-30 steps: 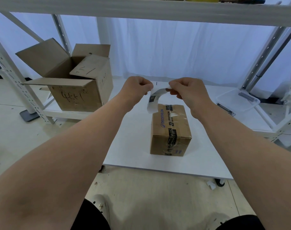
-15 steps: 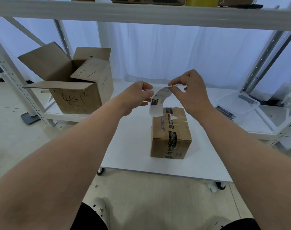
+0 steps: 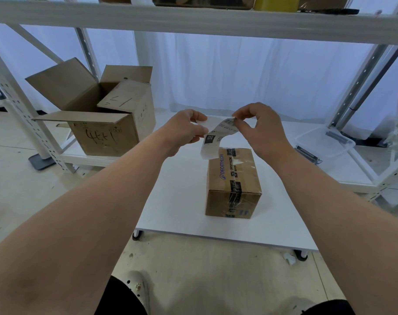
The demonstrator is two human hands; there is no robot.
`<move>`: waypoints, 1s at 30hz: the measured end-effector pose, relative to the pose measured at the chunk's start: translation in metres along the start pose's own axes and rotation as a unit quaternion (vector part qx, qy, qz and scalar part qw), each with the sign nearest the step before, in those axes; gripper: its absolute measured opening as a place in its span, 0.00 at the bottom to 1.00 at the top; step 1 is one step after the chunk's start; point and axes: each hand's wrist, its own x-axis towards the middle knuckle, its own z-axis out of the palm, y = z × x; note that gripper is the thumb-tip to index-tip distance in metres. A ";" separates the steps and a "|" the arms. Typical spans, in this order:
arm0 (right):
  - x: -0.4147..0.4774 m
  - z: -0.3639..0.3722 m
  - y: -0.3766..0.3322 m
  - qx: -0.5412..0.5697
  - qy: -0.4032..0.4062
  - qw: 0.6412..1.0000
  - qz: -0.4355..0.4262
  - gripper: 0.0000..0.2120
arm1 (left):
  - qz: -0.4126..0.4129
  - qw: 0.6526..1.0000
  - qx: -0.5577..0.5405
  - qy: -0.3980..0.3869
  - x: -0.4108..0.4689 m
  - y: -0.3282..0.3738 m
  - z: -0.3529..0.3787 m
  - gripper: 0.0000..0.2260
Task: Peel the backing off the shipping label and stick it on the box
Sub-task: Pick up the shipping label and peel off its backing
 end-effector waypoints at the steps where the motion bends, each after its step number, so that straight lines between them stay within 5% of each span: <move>1: 0.000 0.000 0.001 -0.002 0.006 1.000 -0.003 0.03 | -0.002 1.000 0.000 -0.003 0.000 0.000 -0.001 0.12; 12: 0.002 0.002 -0.006 0.082 0.024 0.996 0.005 0.10 | 0.022 0.999 -0.007 0.034 0.000 0.000 -0.005 0.19; 24: 0.002 -0.003 -0.007 0.194 0.116 0.971 0.076 0.14 | 0.130 0.981 0.016 0.142 0.001 0.004 -0.008 0.08; 30: 0.002 -0.001 -0.005 0.207 0.115 0.967 0.093 0.15 | 0.126 0.982 0.060 0.126 0.001 0.005 -0.005 0.08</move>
